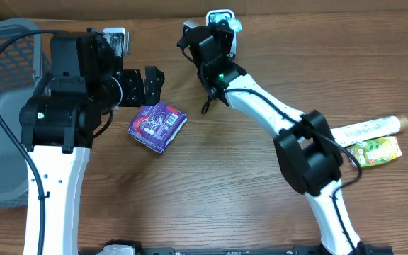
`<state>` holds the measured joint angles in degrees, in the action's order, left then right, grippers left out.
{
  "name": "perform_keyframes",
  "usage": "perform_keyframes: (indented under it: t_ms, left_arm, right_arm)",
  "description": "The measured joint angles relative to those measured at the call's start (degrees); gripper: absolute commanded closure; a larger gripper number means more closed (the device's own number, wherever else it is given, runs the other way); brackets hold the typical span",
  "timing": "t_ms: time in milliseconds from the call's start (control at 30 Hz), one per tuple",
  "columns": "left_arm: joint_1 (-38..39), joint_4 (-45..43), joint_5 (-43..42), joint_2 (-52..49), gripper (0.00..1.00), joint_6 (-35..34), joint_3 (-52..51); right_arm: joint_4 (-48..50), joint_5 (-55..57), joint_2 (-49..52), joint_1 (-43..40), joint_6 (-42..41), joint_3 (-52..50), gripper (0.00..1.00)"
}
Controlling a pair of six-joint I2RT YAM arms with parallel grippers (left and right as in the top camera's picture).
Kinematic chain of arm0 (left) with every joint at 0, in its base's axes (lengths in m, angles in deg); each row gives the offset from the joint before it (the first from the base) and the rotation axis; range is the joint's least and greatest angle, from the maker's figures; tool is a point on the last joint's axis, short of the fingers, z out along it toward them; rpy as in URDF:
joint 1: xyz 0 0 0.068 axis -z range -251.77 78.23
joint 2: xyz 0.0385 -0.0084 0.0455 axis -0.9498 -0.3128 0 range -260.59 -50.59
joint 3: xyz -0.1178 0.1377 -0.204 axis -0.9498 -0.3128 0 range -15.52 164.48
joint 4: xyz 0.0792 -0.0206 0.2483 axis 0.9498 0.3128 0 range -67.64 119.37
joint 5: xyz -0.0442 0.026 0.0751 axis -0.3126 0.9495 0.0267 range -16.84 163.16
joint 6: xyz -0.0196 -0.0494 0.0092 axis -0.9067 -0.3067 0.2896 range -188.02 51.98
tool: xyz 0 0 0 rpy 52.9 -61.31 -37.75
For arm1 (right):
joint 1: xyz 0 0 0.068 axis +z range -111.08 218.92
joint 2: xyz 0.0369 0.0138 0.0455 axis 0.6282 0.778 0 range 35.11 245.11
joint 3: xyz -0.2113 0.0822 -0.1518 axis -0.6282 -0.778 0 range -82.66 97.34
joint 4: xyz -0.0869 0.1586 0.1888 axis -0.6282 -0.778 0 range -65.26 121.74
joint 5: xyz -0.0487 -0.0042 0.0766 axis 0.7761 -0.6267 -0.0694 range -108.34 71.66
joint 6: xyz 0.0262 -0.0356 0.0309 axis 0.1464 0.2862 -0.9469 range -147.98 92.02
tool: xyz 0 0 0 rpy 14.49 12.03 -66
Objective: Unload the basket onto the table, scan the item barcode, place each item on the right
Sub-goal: 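Carry the teal packet to the right edge and release it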
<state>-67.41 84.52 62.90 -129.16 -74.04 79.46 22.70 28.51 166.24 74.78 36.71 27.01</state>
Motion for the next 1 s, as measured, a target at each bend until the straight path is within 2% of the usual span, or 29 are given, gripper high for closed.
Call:
perform_keyframes:
  t_ms: [167,200,233,300,433,467,600,767,867,900,933,1000]
  left_arm:
    - [0.0,0.0,0.0,0.0,0.01,0.0,0.0]
    - [0.0,0.0,0.0,0.0,0.00,0.0,0.0]
    - [0.0,0.0,0.0,0.0,0.01,0.0,0.0]
    - [0.0,0.0,0.0,0.0,0.00,0.0,0.0]
    - [0.0,0.0,0.0,0.0,0.00,0.0,0.0]
    - [0.0,0.0,0.0,0.0,0.01,0.0,0.0]
    - [0.0,0.0,0.0,0.0,0.00,0.0,0.0]
    - [0.0,0.0,0.0,0.0,0.00,0.0,0.0]
    - [0.0,0.0,0.0,0.0,0.01,0.0,0.0]
    - [0.0,0.0,0.0,0.0,0.00,0.0,0.0]
    - [0.0,0.0,0.0,0.0,0.01,0.0,0.0]
    - [0.0,0.0,0.0,0.0,0.00,0.0,0.0]
  right_arm:
    - [-23.9,-5.3,-14.5,0.9,-16.8,-0.1,0.96]
    - [-32.8,-9.6,-21.6,0.5,-27.5,-0.1,0.96]
    - [-34.3,-10.9,-23.2,0.3,-30.4,0.0,0.96]
    - [-43.8,-19.0,-29.2,-1.9,-46.1,0.7,0.96]
    - [-56.4,-32.9,-32.4,-10.8,-68.0,1.0,0.96]
    - [-61.1,-37.4,-31.7,-15.4,-77.2,0.5,0.96]
    - [-60.8,-42.0,-29.6,-26.6,-90.7,-5.7,0.96]
    - [-53.4,-43.6,-28.7,-39.3,-98.8,-19.2,0.96]
    - [-47.7,-43.9,-28.5,-44.8,-100.8,-27.2,0.95]
    - [-47.1,-43.9,-28.5,-46.3,-101.1,-29.4,0.82]
    - [-47.0,-43.9,-28.5,-47.1,-101.2,-30.2,0.51]
    - [-46.4,-44.0,-28.5,-49.6,-100.8,-31.5,0.23]
